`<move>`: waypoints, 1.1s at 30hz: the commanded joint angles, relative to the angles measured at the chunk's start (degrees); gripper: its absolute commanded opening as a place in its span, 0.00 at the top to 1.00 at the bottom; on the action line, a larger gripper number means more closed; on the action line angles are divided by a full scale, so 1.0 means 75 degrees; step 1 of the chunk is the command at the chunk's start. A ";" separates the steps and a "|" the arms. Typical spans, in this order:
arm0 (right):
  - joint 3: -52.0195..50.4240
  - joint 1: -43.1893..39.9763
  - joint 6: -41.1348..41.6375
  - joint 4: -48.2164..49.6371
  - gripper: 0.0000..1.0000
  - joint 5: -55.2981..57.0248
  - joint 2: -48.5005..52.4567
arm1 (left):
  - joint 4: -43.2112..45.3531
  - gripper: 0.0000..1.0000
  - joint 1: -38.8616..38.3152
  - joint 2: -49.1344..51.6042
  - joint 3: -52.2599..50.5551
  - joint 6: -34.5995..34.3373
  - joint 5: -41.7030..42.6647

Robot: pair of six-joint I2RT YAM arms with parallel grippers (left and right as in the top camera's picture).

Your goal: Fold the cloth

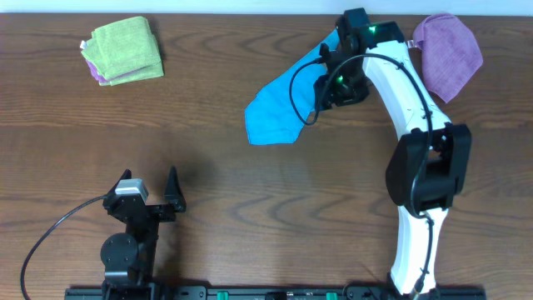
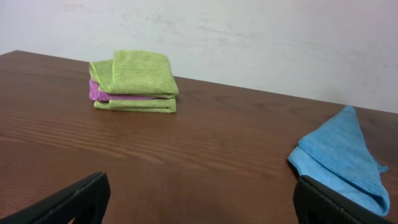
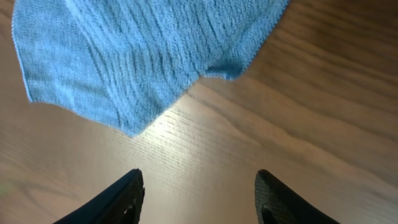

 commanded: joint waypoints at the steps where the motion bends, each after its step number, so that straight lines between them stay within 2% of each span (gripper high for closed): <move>1: -0.0323 0.0023 0.0160 0.0347 0.43 -0.0603 -0.0108 | -0.0187 0.05 -0.0029 -0.0050 -0.0242 0.0117 -0.0111; 5: -0.0793 -0.0032 0.0402 0.1081 0.44 -0.1297 -0.0108 | -0.0187 0.05 -0.0029 -0.0050 -0.0242 0.0117 -0.0111; 9: -0.1253 -0.0157 0.0731 0.1524 0.50 -0.1338 -0.0108 | -0.0187 0.05 -0.0029 -0.0050 -0.0242 0.0117 -0.0111; 12: -0.1460 -0.0326 0.0903 0.1772 0.51 -0.1343 -0.0108 | -0.0187 0.05 -0.0029 -0.0050 -0.0242 0.0117 -0.0111; 15: -0.1565 -0.0510 0.1023 0.1909 0.50 -0.1355 -0.0108 | -0.0187 0.04 -0.0029 -0.0050 -0.0242 0.0117 -0.0111; 25: -0.1597 -0.0720 0.1384 0.2396 0.60 -0.1865 0.0259 | -0.0187 0.05 -0.0029 -0.0050 -0.0242 0.0117 -0.0111; 33: -0.1597 -0.0720 0.1463 0.2608 0.60 -0.1891 0.0542 | -0.0187 0.05 -0.0029 -0.0050 -0.0242 0.0117 -0.0111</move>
